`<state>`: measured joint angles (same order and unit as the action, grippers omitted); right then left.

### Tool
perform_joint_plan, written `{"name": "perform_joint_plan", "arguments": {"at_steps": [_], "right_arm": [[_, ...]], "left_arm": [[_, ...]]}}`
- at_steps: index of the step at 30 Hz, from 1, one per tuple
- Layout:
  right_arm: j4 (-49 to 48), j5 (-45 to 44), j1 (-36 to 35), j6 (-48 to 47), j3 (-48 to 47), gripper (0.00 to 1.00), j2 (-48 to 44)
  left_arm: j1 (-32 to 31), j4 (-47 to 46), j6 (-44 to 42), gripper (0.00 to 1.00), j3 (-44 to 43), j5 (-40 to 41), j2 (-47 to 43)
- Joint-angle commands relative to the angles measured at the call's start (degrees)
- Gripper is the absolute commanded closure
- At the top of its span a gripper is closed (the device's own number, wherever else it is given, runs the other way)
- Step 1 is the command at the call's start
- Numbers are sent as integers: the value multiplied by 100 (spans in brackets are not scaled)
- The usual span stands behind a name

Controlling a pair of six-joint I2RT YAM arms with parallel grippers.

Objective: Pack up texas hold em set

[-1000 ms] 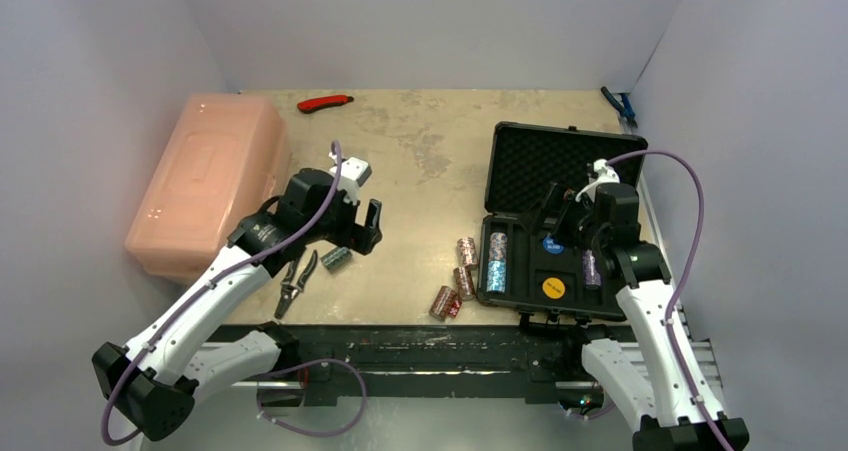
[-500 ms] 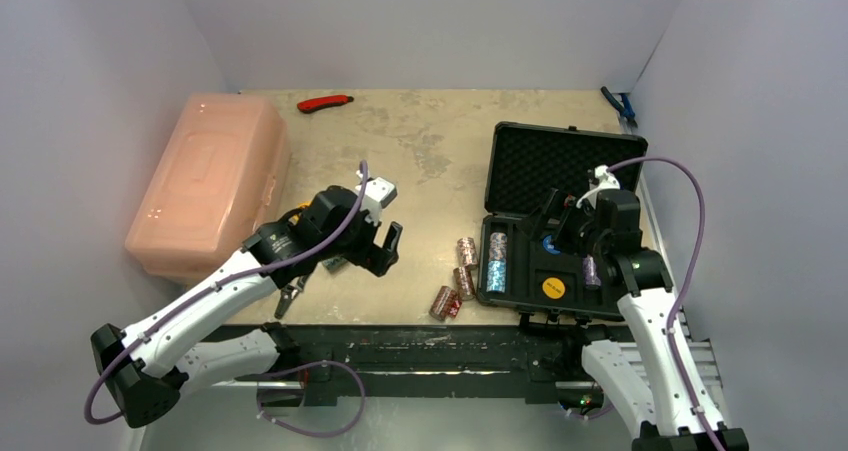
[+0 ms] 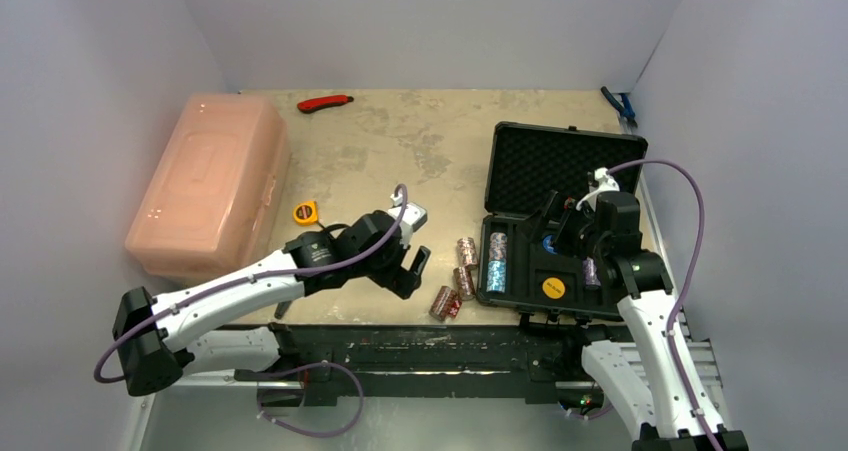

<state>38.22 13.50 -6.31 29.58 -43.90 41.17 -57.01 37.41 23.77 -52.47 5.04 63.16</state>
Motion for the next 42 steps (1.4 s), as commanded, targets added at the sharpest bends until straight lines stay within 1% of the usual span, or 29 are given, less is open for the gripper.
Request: {"name": "perform_joint_plan", "arguments": {"at_steps": [1, 9, 17, 28, 35, 42], "right_arm": [[-86, 127, 9, 21, 22, 1, -26], [-167, 153, 8, 21, 78, 1, -103], [-191, 170, 14, 21, 99, 1, -117], [-235, 204, 8, 21, 136, 1, -161], [-271, 292, 7, -20, 136, 1, -172], [-262, 353, 9, -23, 144, 1, -189]], "left_arm": [[-309, -467, 452, 12, 28, 363, 375], [-649, -451, 760, 14, -301, 573, 1208], [-951, -404, 1042, 16, -546, 805, 1842], [-1201, -379, 1067, 16, -953, 736, 2366], [-1263, -346, 1086, 19, -1050, 751, 2616], [-1307, -456, 1229, 20, -1063, 829, 2840]]}}
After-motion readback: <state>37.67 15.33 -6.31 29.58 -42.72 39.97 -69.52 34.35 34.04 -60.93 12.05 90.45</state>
